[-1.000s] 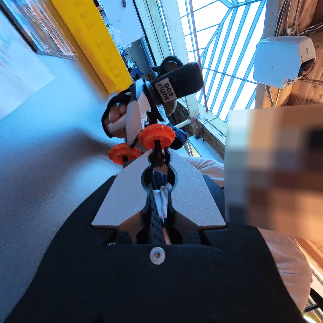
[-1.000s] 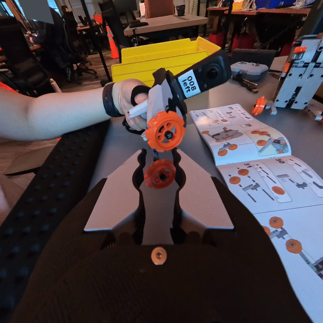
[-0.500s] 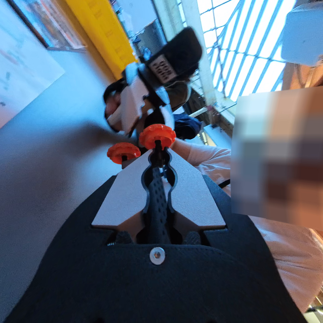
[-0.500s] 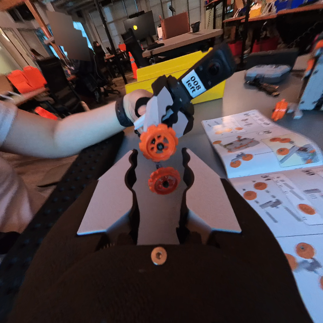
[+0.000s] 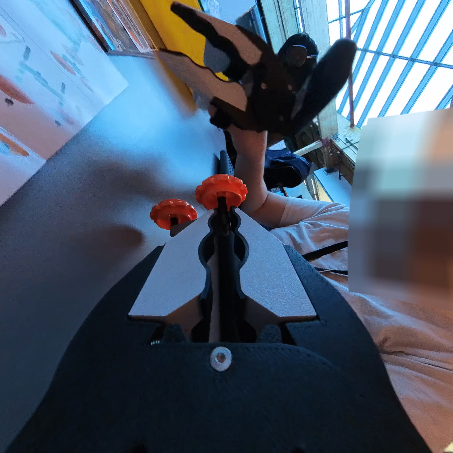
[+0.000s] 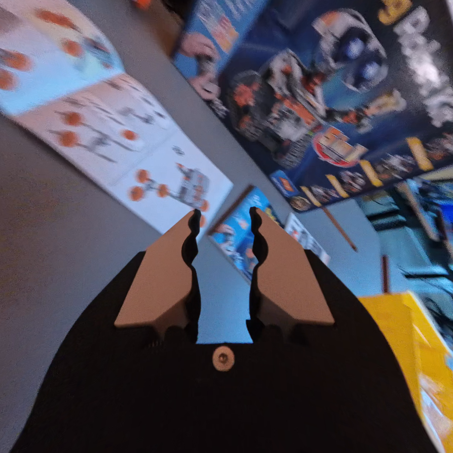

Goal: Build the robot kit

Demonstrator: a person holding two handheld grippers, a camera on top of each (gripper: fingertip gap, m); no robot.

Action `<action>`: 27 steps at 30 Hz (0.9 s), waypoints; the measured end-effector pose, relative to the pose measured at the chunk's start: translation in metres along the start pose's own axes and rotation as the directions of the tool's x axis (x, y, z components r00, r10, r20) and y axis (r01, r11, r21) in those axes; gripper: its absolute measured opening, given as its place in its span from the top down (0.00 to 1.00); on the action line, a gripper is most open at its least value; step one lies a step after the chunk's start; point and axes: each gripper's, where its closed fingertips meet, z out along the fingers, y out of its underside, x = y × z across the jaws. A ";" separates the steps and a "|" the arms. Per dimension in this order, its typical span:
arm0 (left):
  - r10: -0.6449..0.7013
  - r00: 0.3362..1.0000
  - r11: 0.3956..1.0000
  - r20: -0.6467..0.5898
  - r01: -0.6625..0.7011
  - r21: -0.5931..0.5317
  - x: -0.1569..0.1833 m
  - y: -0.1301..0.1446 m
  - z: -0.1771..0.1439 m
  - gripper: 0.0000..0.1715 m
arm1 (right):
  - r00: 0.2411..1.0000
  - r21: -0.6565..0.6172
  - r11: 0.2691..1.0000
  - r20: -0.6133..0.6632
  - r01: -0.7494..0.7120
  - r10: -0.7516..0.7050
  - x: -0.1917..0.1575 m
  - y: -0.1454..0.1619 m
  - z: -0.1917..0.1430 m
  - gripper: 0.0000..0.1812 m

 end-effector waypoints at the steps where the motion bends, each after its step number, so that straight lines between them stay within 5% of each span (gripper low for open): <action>1: 0.016 1.000 1.000 0.007 -0.016 0.013 0.001 -0.002 0.000 0.96 | 0.996 -0.017 1.000 -0.087 0.011 -0.012 0.017 0.008 0.005 0.76; 7: 0.088 0.996 0.995 0.009 -0.088 0.041 0.009 -0.008 -0.001 0.96 | 0.987 0.005 0.996 -0.135 -0.088 0.088 0.045 0.023 0.022 0.75; 15: 0.029 1.000 0.998 -0.003 -0.029 0.057 0.016 -0.006 0.008 0.96 | 0.995 0.038 0.997 -0.080 -0.063 0.066 0.031 0.013 0.020 0.73; 17: 0.017 1.000 0.996 0.014 -0.018 0.083 0.016 -0.010 0.015 0.96 | 0.995 0.080 0.993 0.051 -0.087 0.083 0.007 0.004 0.017 0.71; 20: 0.004 0.994 0.981 0.114 -0.026 0.195 0.010 -0.029 0.021 0.96 | 0.858 0.252 0.946 0.511 -0.203 0.048 -0.071 -0.038 -0.019 0.66; 23: 0.020 0.965 0.924 0.260 -0.117 0.365 0.012 -0.056 0.023 0.97 | 0.765 0.445 0.877 0.624 -0.181 -0.159 -0.117 -0.068 -0.064 0.61; 25: 0.101 0.849 0.897 0.518 -0.303 0.323 0.003 -0.062 0.026 0.97 | 0.796 0.479 0.866 0.576 -0.141 -0.188 -0.128 -0.072 -0.065 0.62; 27: 0.216 0.595 0.854 0.775 -0.500 0.146 -0.007 -0.068 0.024 0.97 | 0.853 0.465 0.878 0.498 -0.109 -0.158 -0.124 -0.070 -0.050 0.64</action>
